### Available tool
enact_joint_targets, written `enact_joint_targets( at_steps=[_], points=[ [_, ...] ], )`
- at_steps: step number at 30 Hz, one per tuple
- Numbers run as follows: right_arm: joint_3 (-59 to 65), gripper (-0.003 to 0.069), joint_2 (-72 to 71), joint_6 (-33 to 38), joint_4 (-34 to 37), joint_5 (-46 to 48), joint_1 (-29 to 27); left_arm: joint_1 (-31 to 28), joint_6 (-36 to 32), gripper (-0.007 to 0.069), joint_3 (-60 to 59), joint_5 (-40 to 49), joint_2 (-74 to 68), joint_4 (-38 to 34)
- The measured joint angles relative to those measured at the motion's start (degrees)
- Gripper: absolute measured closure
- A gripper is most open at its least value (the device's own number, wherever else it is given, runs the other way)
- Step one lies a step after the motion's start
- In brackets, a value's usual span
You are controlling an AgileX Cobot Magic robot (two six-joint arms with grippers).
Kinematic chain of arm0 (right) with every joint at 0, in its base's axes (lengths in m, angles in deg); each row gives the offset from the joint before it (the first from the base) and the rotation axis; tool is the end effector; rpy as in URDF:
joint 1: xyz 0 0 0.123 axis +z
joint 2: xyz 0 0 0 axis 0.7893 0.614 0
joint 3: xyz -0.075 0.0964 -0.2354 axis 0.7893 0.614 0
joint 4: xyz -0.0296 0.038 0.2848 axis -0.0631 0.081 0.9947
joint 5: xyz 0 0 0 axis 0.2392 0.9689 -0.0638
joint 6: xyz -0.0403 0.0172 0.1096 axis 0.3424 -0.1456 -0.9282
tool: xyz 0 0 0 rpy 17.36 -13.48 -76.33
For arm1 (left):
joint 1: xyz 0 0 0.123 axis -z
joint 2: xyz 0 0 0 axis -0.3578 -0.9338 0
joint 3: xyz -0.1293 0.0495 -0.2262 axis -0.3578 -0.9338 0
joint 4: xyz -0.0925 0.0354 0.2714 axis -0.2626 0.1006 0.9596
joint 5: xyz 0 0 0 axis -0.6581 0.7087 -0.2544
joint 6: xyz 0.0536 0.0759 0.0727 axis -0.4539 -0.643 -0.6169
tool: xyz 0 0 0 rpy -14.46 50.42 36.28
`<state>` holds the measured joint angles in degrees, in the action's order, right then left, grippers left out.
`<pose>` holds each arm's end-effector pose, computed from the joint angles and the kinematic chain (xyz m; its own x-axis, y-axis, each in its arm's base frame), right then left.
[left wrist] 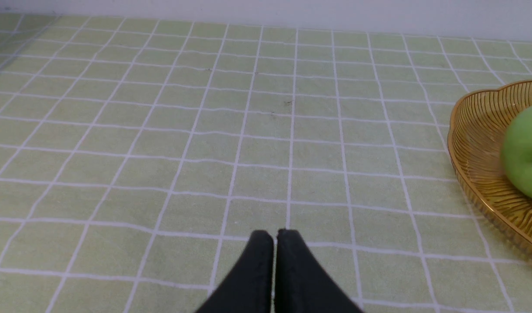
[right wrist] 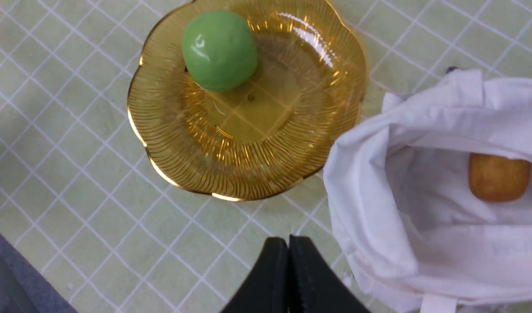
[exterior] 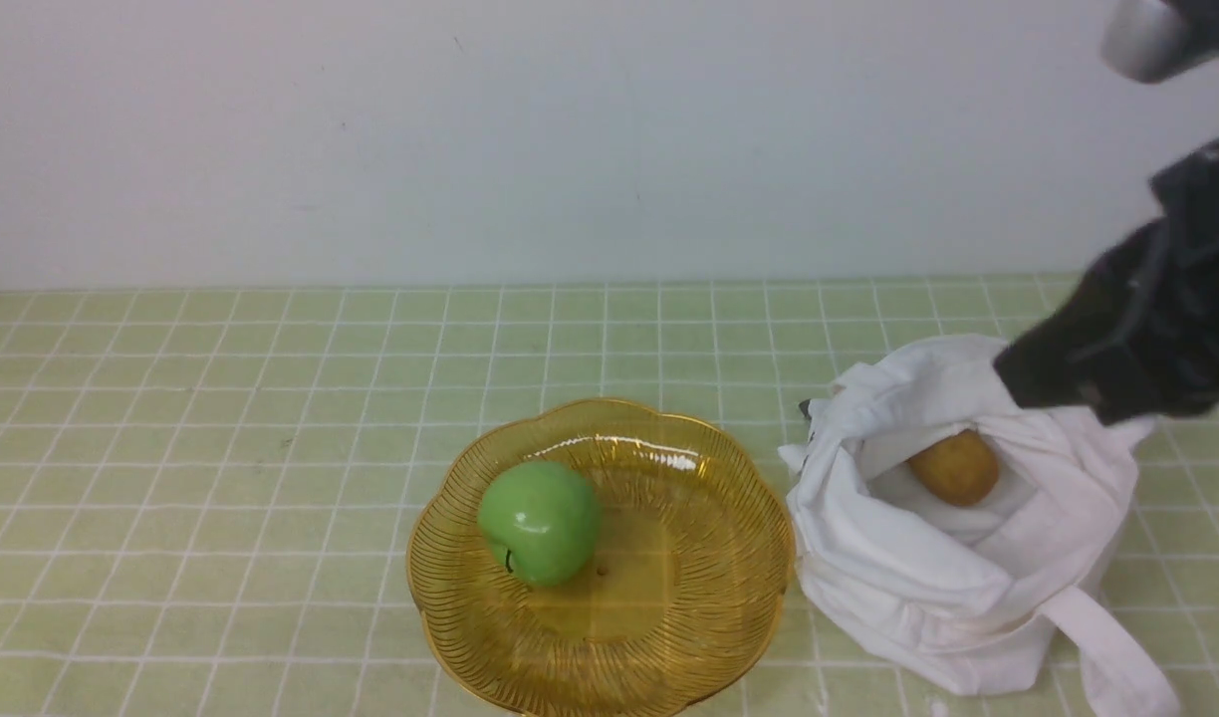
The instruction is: Take the fruit out of the bag on the green coffee tablecloth and place them on the plate.
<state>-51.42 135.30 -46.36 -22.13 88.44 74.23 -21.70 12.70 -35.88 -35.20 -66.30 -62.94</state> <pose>0.2274 0.1262 0.3571 -0.7011 -0.4556 -0.5486 -0.6138 0.7772 0.1390 0.1355 0.0031 0.1616 -0.3086 -0.0705 -0.9486 -0.0449 0.9972 -0.0595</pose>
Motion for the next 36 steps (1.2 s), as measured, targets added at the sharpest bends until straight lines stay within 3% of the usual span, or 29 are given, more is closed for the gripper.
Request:
enact_joint_targets(
  at_steps=[6, 13, 14, 15, 21, 25, 36],
  points=[
    [13.0, 0.0673, -15.6, -3.2, -3.0, -8.3, 0.0, 0.0, 0.0, 0.0632, 0.0, 0.0, 0.0, 0.0],
    [40.2, 0.0673, -34.5, -2.4, -7.5, -41.5, 0.0, 0.0, 0.0, 0.0632, 0.0, 0.0, 0.0, 0.0],
    [40.9, 0.0673, -34.5, -2.4, -7.5, -42.6, 0.0, 0.0, 0.0, 0.0632, 0.0, 0.0, 0.0, 0.0],
    [46.4, 0.0673, -36.4, -2.3, -7.7, -52.5, 0.0, 0.0, 0.0, 0.0632, 0.0, 0.0, 0.0, 0.0],
    [55.1, 0.0673, -37.3, -2.3, -7.7, -77.7, 0.0, 0.0, 0.0, 0.0632, 0.0, 0.0, 0.0, 0.0],
    [55.9, 0.0673, -37.3, -2.3, -7.7, -84.1, 0.0, 0.0, 0.0, 0.0632, 0.0, 0.0, 0.0, 0.0],
    [56.1, 0.0673, -37.3, -2.3, -7.7, -85.2, 0.0, 0.0, 0.0, 0.0632, 0.0, 0.0, 0.0, 0.0]
  ],
)
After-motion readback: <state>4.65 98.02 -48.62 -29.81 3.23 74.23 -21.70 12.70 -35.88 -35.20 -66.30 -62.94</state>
